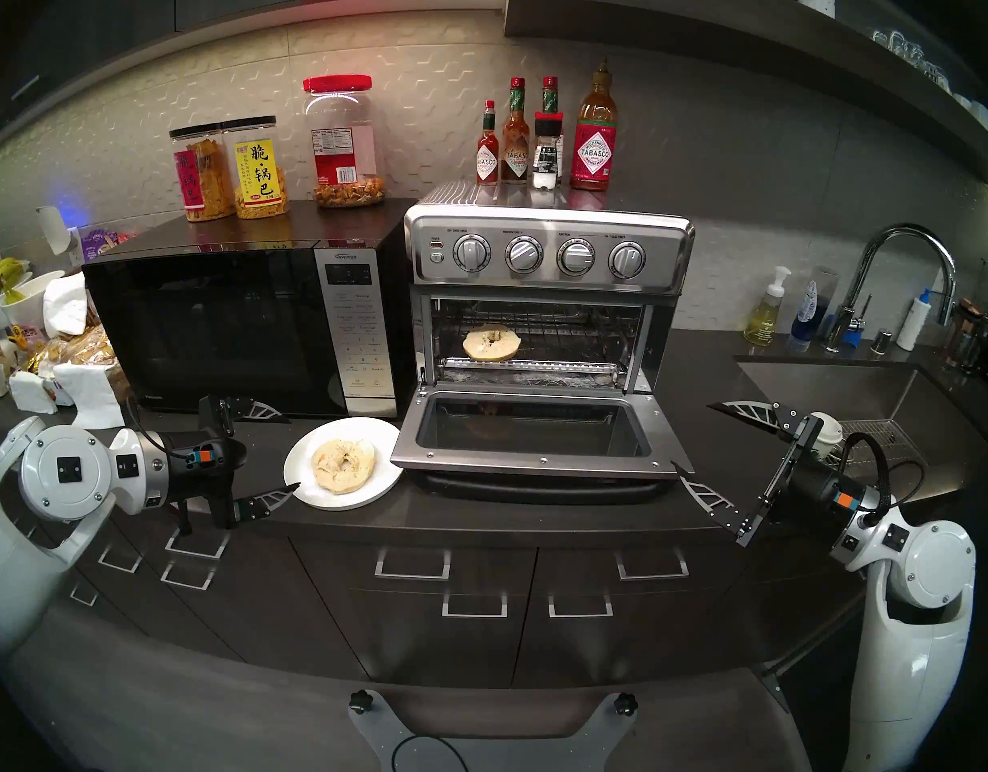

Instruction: Open the oven and place the bagel inside on the rack

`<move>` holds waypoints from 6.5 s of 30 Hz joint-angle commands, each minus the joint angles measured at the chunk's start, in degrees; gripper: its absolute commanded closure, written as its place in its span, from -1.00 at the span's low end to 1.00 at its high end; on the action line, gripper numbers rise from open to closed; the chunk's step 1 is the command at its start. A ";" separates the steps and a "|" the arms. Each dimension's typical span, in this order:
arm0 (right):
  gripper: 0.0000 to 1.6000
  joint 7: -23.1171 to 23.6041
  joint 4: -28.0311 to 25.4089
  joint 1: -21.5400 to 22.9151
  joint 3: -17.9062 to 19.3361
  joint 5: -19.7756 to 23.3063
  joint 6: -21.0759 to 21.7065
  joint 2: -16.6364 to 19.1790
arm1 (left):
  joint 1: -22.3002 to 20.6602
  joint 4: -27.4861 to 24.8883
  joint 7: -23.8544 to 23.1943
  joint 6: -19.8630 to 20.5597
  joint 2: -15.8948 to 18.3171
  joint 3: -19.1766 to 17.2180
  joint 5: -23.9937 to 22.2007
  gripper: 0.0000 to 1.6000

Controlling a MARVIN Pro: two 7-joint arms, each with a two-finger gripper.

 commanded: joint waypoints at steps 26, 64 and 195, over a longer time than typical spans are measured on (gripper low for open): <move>-1.00 0.12 -0.80 0.32 -0.08 0.57 0.11 0.09 | -11.15 2.40 1.58 2.05 6.69 13.32 3.08 -1.00; -1.00 0.10 -0.80 0.32 -0.08 0.54 0.09 0.09 | -30.87 6.86 -6.54 4.58 11.20 28.03 0.95 -1.00; -1.00 0.10 -0.79 0.33 -0.08 0.52 0.07 0.08 | -36.81 6.31 -13.61 6.81 10.76 29.34 1.60 1.00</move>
